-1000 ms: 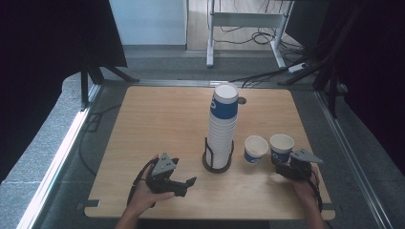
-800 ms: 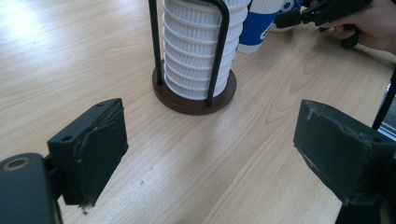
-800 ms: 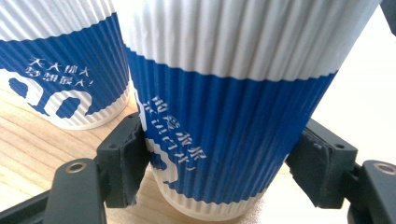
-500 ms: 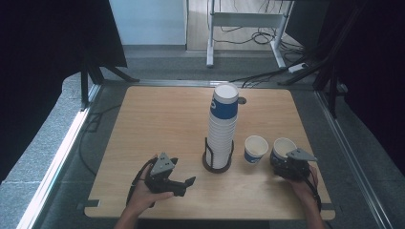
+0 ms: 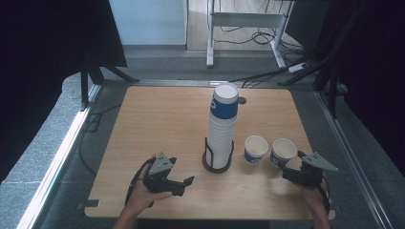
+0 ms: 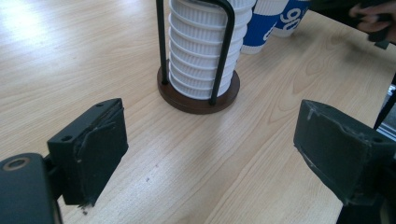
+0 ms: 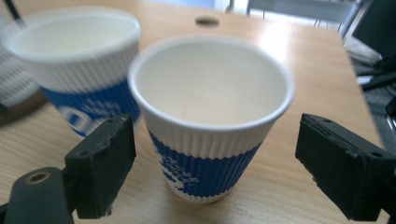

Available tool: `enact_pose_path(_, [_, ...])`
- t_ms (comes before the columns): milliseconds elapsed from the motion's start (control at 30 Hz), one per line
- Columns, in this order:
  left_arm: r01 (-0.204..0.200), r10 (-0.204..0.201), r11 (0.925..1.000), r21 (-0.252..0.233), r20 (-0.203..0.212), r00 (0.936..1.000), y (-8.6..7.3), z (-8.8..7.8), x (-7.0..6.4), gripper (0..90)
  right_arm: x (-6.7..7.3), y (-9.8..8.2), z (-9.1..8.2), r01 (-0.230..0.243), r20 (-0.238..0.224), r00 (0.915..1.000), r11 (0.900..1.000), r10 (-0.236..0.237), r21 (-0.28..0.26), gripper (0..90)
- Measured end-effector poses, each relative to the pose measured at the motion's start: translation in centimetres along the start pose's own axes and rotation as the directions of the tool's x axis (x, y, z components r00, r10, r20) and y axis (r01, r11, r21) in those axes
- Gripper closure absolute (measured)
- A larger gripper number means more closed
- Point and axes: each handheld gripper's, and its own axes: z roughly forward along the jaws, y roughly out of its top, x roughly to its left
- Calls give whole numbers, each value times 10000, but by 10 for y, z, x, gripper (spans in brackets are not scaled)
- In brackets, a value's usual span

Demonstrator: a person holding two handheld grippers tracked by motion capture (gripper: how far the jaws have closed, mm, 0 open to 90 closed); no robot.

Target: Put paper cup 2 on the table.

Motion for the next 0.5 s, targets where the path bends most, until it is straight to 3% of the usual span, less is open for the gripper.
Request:
enact_pose_path(233, [-64,64,10000,-1,-4,10000,0,0,-2,97,10,27,-36,380,-198,9990,9917,-407,-1228,116])
enact_pose_path(333, [-65,65,10000,27,-14,10000,0,1,-2,97,28,42,-46,653,-941,9921,9828,-825,-1727,127])
enact_pose_path(433, [-89,89,9999,64,-16,10000,-1,2,-2,97,51,50,-44,857,-2060,9703,9765,-1269,-1976,140])
enact_pose_path(467, [-86,86,9999,64,-6,10000,-1,3,-3,98,59,51,-41,812,-2541,9582,9765,-1317,-1998,145])
enact_pose_path(500, [-92,92,9999,90,-10,10000,-1,4,-3,97,68,52,-37,718,-3140,9400,9773,-1331,-1993,153])
